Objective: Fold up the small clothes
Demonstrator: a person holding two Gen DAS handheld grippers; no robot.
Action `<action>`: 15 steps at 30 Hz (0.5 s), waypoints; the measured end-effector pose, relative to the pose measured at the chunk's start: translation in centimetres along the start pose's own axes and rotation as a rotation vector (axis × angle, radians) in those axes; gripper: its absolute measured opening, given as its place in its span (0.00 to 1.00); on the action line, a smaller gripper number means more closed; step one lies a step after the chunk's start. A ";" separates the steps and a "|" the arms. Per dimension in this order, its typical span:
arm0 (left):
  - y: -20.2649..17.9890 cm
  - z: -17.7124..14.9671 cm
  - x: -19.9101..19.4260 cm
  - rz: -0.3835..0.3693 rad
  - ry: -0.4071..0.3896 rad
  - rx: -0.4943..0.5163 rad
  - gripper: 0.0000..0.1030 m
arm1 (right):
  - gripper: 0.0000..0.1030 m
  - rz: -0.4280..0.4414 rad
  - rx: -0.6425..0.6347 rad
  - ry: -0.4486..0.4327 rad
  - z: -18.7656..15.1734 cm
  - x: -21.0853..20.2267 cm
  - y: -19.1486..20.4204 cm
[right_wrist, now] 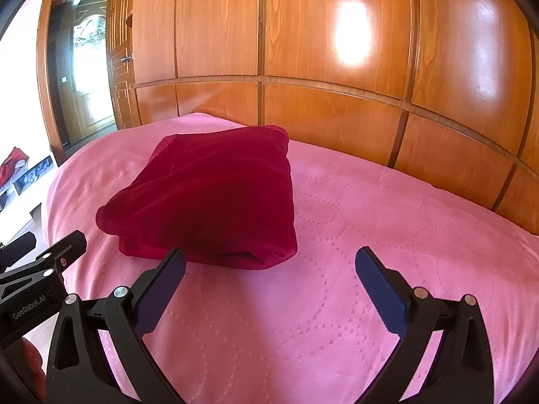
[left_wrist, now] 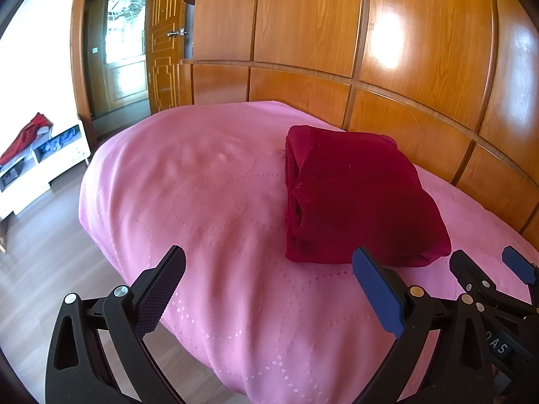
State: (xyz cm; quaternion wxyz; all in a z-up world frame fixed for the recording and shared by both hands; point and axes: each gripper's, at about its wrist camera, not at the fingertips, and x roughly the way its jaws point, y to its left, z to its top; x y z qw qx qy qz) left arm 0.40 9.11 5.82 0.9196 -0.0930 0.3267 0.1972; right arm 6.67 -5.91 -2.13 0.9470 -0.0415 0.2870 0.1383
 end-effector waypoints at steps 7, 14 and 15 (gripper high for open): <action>0.1 0.0 0.0 -0.002 0.000 -0.002 0.95 | 0.97 0.003 0.002 0.001 0.0 0.0 0.0; 0.3 0.1 -0.2 -0.004 -0.007 -0.005 0.95 | 0.97 0.008 -0.001 0.000 -0.1 -0.1 0.3; 0.3 0.0 -0.2 -0.004 -0.007 -0.007 0.95 | 0.97 0.007 -0.002 0.000 -0.1 0.0 0.3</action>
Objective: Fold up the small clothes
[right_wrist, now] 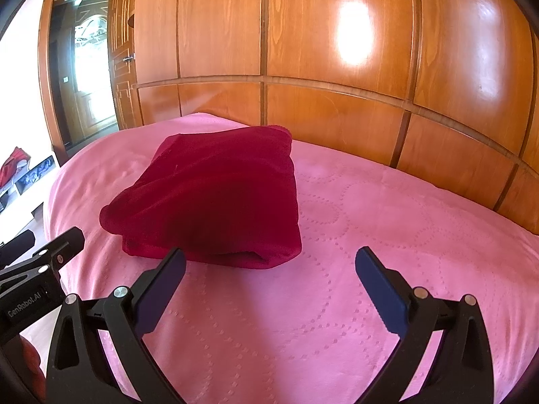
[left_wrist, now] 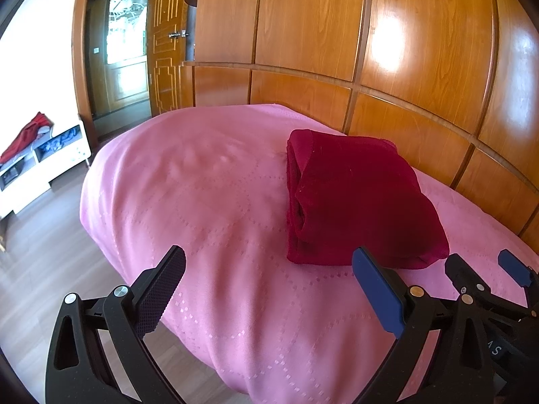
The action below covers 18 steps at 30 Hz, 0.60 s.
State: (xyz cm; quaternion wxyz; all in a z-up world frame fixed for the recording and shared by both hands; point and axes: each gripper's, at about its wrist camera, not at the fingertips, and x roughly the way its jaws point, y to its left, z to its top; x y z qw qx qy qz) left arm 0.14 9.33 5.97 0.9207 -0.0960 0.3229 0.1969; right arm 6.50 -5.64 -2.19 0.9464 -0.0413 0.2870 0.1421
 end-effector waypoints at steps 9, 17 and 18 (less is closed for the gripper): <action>0.3 0.1 0.2 -0.002 0.005 -0.002 0.95 | 0.97 -0.001 -0.001 0.005 -0.1 0.2 0.2; 0.1 0.0 0.1 -0.003 -0.005 0.022 0.95 | 0.97 0.005 0.008 0.006 -0.2 0.2 -0.3; 0.2 0.0 0.1 0.000 -0.001 0.014 0.95 | 0.97 0.005 0.021 0.008 -0.1 0.2 -0.9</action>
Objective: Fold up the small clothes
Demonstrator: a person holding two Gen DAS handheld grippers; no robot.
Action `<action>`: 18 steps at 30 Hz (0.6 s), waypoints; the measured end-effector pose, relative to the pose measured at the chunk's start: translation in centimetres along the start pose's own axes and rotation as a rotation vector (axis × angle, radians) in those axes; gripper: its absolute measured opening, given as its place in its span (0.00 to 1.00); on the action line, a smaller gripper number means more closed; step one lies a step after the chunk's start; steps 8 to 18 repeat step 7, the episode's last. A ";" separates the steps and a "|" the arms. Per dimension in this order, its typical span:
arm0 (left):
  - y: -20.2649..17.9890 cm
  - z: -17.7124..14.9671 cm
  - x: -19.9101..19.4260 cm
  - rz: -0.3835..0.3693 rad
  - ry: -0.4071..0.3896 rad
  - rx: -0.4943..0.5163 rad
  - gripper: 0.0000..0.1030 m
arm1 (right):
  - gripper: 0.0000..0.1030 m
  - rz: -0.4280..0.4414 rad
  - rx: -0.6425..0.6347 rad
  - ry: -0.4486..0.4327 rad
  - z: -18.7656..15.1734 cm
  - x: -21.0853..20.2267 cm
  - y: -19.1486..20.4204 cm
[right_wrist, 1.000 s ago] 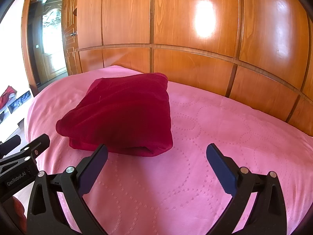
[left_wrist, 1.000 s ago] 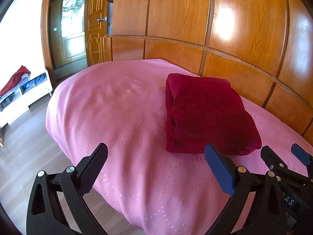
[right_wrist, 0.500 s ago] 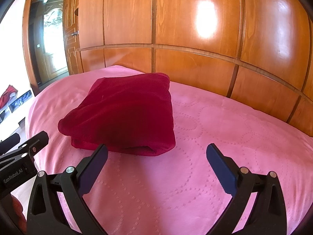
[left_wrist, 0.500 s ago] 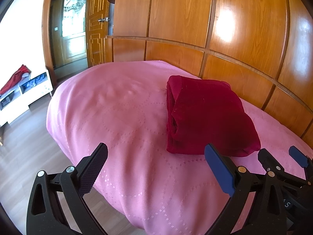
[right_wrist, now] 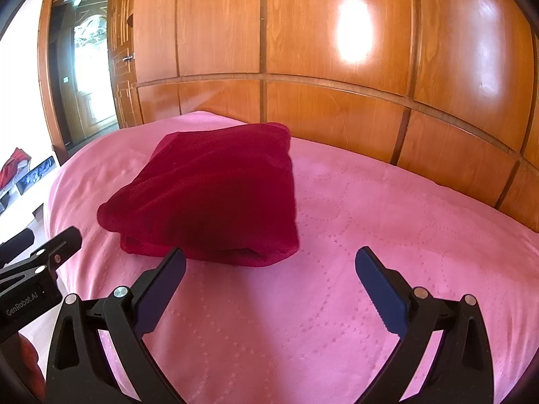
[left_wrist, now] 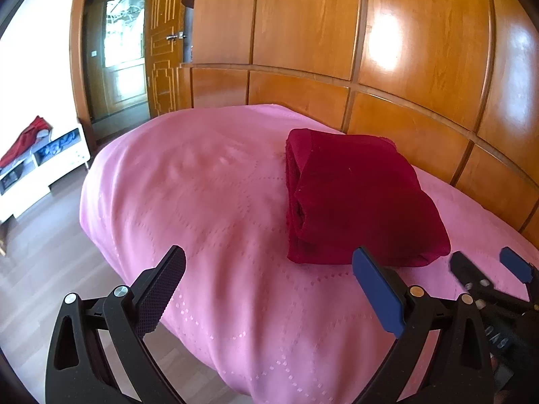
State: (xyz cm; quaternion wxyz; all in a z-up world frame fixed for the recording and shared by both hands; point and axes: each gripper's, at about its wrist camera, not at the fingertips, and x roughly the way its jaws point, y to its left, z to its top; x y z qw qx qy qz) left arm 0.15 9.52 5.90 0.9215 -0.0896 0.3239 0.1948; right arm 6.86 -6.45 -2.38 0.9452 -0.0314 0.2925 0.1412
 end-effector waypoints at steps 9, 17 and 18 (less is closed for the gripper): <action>0.7 0.4 1.2 -0.007 0.033 -0.032 0.95 | 0.98 -0.127 0.204 0.060 -0.4 -0.3 -11.7; 0.7 0.4 1.2 -0.007 0.033 -0.032 0.95 | 0.98 -0.127 0.204 0.060 -0.4 -0.3 -11.7; 0.7 0.4 1.2 -0.007 0.033 -0.032 0.95 | 0.98 -0.127 0.204 0.060 -0.4 -0.3 -11.7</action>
